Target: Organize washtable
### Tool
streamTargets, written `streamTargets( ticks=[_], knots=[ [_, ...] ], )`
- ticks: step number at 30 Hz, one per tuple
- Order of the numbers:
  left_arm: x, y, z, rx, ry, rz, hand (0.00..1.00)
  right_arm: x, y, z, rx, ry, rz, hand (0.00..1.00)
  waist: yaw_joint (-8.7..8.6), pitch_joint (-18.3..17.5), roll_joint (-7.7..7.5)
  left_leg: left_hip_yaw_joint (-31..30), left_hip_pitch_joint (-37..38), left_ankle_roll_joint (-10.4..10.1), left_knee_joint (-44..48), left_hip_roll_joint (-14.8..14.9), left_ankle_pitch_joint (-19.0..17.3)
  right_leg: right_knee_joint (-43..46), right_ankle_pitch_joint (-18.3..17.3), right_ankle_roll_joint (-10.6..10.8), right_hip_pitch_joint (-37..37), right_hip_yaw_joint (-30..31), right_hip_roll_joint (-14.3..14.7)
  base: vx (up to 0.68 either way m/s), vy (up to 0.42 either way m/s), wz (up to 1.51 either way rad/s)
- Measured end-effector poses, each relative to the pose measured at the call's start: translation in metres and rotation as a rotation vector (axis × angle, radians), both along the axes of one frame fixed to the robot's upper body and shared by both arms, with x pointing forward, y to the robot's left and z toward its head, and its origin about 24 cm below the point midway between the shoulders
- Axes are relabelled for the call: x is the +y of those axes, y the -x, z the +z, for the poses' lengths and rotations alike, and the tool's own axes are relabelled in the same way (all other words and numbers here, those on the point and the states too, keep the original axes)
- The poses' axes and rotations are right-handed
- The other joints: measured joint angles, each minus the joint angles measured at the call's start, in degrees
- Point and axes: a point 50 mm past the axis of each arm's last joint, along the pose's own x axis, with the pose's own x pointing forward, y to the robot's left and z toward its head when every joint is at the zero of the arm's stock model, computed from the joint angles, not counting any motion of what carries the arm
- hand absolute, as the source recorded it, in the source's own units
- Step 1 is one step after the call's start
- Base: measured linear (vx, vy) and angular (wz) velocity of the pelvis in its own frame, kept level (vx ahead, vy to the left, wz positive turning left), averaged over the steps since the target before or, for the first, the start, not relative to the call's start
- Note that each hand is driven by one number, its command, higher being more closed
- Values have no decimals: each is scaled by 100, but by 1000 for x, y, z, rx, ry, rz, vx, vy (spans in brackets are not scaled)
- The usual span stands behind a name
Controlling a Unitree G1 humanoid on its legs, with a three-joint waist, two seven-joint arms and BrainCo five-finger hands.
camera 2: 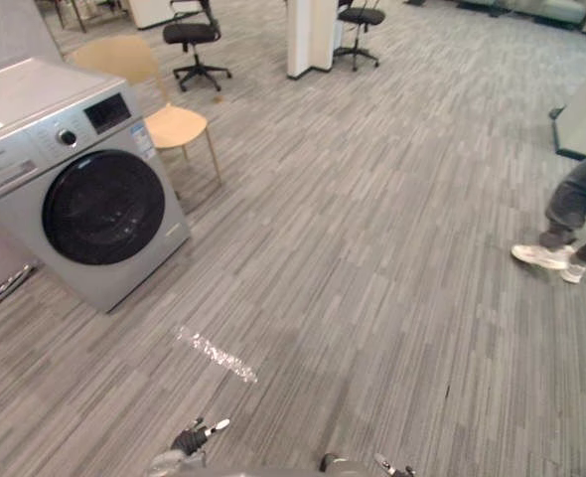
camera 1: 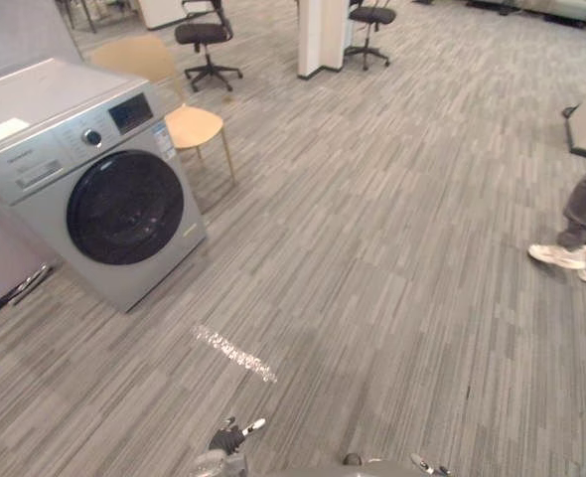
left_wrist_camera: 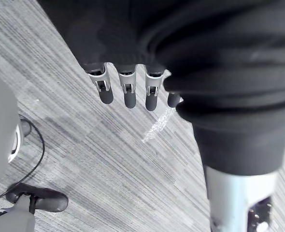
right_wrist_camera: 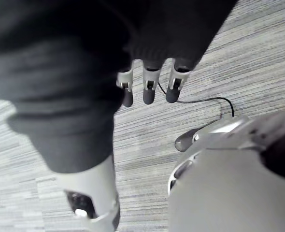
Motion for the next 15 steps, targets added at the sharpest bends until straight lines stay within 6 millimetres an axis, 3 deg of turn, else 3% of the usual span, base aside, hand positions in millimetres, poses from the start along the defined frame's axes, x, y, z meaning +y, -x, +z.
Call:
streamTargets(
  ticks=[1, 2, 3, 4, 5, 6, 7, 8, 9, 10, 11, 12, 13, 15],
  knots=[
    [3, 0, 0, -1, -5, 9, 0, 0, -2, 0, -3, 0, 18, 0, -4, 8, -32, -3, -185, -8, 609, 171, 5, -21, -10, -17, 42, 64, 36, 75, -157, -62],
    [7, 3, 0, -1, -8, 47, 0, -4, -3, 1, -7, 12, 25, 0, 35, 70, 69, -59, -589, -28, 1781, 617, 134, -19, -46, -50, 147, 194, 211, 67, -79, -67],
    [9, 8, 0, 7, -8, 74, 0, -6, -4, 2, -10, 20, 26, 0, 64, 93, 146, -181, -787, 180, 2287, 797, 301, -8, -77, -68, 204, 291, 305, 107, -63, -101],
    [11, 14, 0, 0, 2, 150, 0, -7, -5, 3, -21, 31, 33, 0, 129, 144, 159, -696, -1210, 680, 3195, 891, 1082, 78, -171, -91, 305, 563, 386, 109, -5, -83],
    [16, 16, 0, -3, -8, 165, 0, -2, -5, 2, -19, 21, 36, 0, 160, 155, 102, -941, -1371, 642, 3492, 810, 1503, 105, -202, -124, 362, 703, 355, 152, 54, -85],
    [16, 14, 1, -12, -11, 162, 0, -3, -6, 2, -24, 26, 37, 0, 199, 153, 111, -1283, -1621, 445, 3782, 689, 1109, 141, -250, -188, 388, 839, 330, 142, 116, -71],
    [14, 10, 2, -26, -5, 161, 0, -3, -11, 3, -37, 29, 36, 0, 228, 170, 97, -1601, -1912, 351, 3608, 472, 223, 148, -256, -195, 399, 1010, 267, 139, 171, -82],
    [14, 6, 3, -48, -9, 152, 0, -1, -14, 3, -44, 28, 37, 0, 301, 206, 36, -1848, -2046, 293, 2825, 250, -172, 150, -276, -160, 427, 1175, 153, 90, 163, -69],
    [14, 4, 4, -57, -12, 150, 0, 0, -16, 3, -46, 27, 38, 0, 323, 225, 9, -1950, -2051, 272, 2271, 185, -214, 151, -335, -129, 454, 1248, 99, 56, 249, -52],
    [15, 4, 4, -60, -14, 155, 0, 1, -18, 3, -53, 31, 41, 0, 301, 220, 19, -2261, -2017, 226, 1102, 129, -172, 186, -461, 31, 431, 1324, 50, 40, 224, -30],
    [14, 4, 4, -60, -13, 159, 0, 0, -19, 4, -59, 36, 46, 0, 294, 223, 57, -2504, -1980, 142, 514, 126, -114, 236, -533, 137, 432, 1362, 52, 86, 293, -36],
    [14, 5, 4, -58, -14, 178, 0, 0, -19, 4, -58, 40, 60, 0, 319, 211, 0, -2633, -1923, 74, 313, -27, 0, 331, -641, 196, 427, 1510, -49, 138, 269, -42],
    [18, 8, 4, -50, -29, 191, 0, 7, -19, 3, -55, 28, 91, 0, 321, 117, -86, -2615, -1816, 135, 131, -279, -123, 309, -692, 237, 400, 1673, -238, 152, 273, -46],
    [21, 8, 5, -51, -40, 189, 0, 15, -24, 3, -63, 12, 125, 0, 313, 53, -272, -2304, -1754, 260, 42, -446, -236, 301, -741, 321, 319, 1841, -441, 144, 214, -44]
  ],
)
